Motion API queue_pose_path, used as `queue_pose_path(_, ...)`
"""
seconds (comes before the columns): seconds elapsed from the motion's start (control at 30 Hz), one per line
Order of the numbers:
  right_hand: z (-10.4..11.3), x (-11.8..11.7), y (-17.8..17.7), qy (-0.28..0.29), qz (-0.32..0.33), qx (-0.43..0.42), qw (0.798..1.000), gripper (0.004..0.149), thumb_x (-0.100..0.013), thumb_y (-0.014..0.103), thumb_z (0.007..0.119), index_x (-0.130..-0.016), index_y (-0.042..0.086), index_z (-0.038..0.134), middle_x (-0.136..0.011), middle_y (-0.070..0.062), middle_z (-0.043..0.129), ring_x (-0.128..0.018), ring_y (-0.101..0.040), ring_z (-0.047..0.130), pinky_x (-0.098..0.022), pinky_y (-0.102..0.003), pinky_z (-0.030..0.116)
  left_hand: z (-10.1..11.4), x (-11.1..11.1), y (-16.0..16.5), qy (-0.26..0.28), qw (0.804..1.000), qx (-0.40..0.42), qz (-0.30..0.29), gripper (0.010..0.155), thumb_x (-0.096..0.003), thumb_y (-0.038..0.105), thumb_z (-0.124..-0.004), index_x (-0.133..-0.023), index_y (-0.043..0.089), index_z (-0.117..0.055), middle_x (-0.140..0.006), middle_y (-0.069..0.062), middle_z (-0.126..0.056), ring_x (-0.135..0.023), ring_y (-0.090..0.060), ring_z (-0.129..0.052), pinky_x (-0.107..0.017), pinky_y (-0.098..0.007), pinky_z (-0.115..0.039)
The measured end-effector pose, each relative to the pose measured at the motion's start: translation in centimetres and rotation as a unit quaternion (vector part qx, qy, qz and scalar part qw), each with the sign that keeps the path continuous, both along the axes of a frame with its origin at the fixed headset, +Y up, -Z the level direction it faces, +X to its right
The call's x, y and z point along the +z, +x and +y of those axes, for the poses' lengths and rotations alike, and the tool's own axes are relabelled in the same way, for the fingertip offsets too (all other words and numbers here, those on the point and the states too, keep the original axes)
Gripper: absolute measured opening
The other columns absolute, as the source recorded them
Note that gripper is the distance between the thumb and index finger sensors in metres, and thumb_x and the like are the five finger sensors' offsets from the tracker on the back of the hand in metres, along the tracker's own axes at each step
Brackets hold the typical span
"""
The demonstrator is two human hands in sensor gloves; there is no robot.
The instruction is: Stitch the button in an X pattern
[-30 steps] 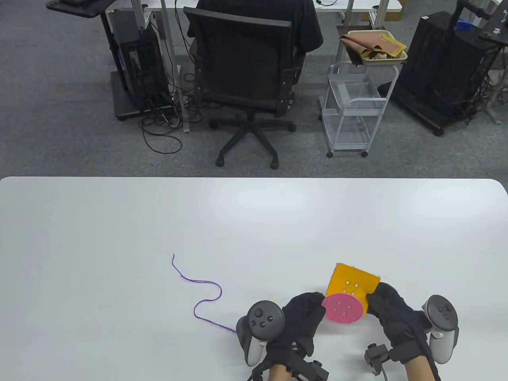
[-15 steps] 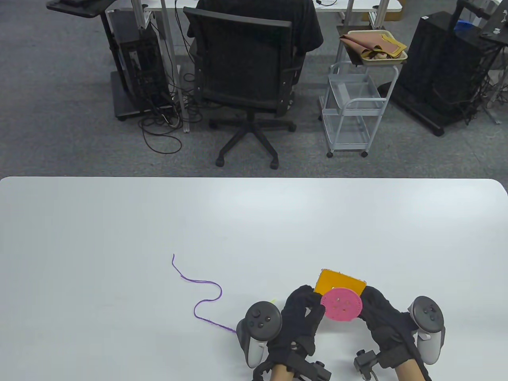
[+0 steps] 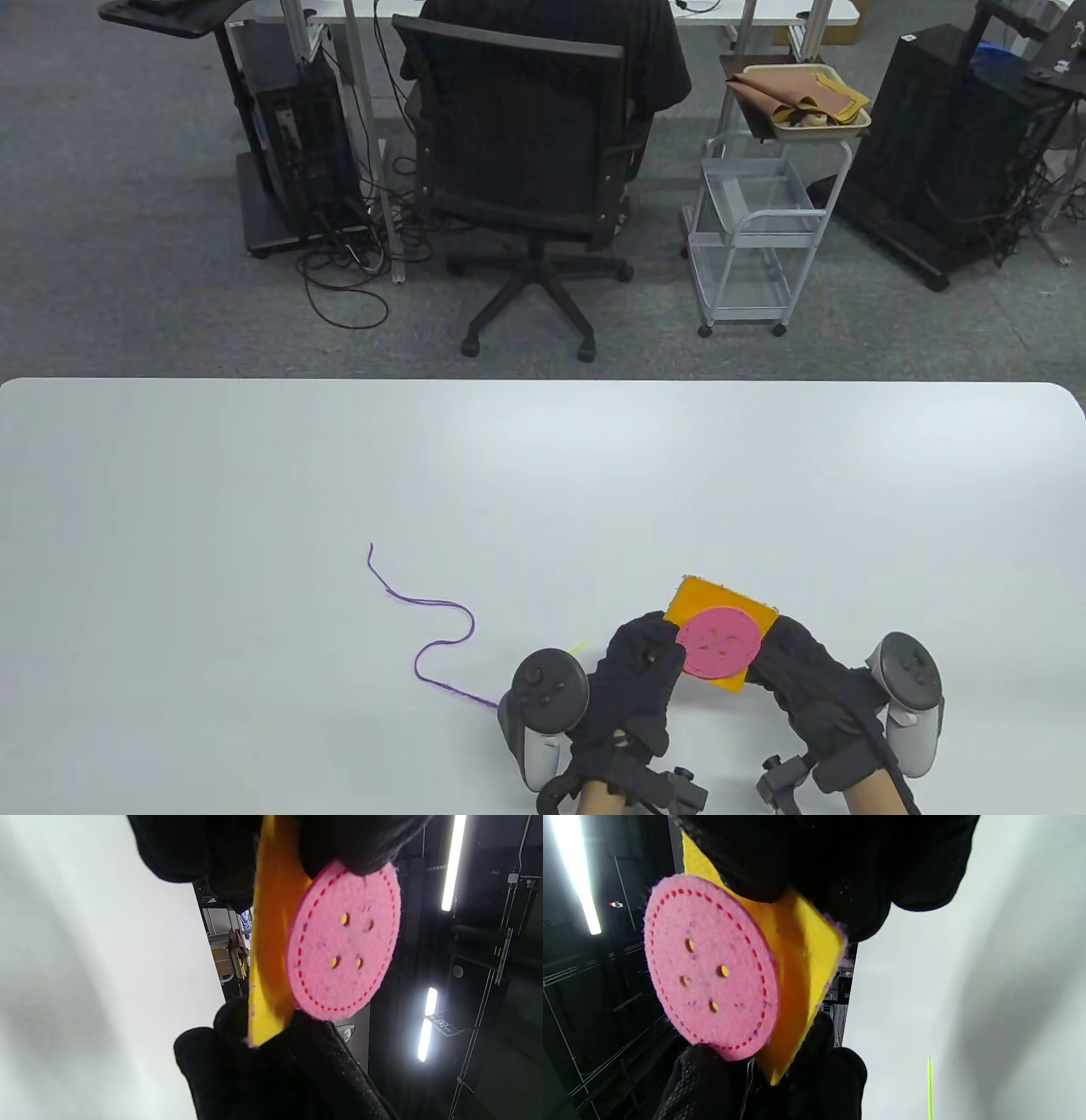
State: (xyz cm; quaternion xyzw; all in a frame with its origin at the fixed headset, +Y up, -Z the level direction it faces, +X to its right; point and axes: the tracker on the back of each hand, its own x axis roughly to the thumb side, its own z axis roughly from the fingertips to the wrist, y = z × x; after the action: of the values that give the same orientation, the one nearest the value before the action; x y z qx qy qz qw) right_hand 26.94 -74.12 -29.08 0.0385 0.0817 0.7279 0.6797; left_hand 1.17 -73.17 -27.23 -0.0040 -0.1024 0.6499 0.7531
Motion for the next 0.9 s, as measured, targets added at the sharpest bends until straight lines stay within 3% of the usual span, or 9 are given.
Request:
queue_pose_path(0.3,-0.1,0.0,-0.4,-0.006,0.035,-0.015,0.999,0.039,-0.054,0.028,0.069,-0.092,0.023,0.065,-0.087,-0.007,0.084,-0.076,-0.025,0.084,-0.070,-0.052,0.066,0.8,0.2,-0.5,0.045,0.998,-0.043,0.032,0.032,-0.0509,0.034,-0.076,-0.081,0.022,-0.073,-0.097,-0.009,-0.071,-0.075,-0.020,-0.096,-0.055,-0.041,-0.088)
queue_pose_path(0.9,-0.1,0.0,-0.8,-0.018,0.065,-0.049,0.997,0.040,-0.056,0.033,0.065,-0.094,0.021,0.067,-0.090,-0.011,0.083,-0.079,-0.029,0.082,-0.071,-0.055,0.064,1.3,0.3,-0.9,0.097,0.988,-0.105,0.065,0.032,-0.0489,0.032,-0.076,-0.078,0.020,-0.073,-0.094,-0.010,-0.075,-0.071,-0.019,-0.101,-0.052,-0.041,-0.091)
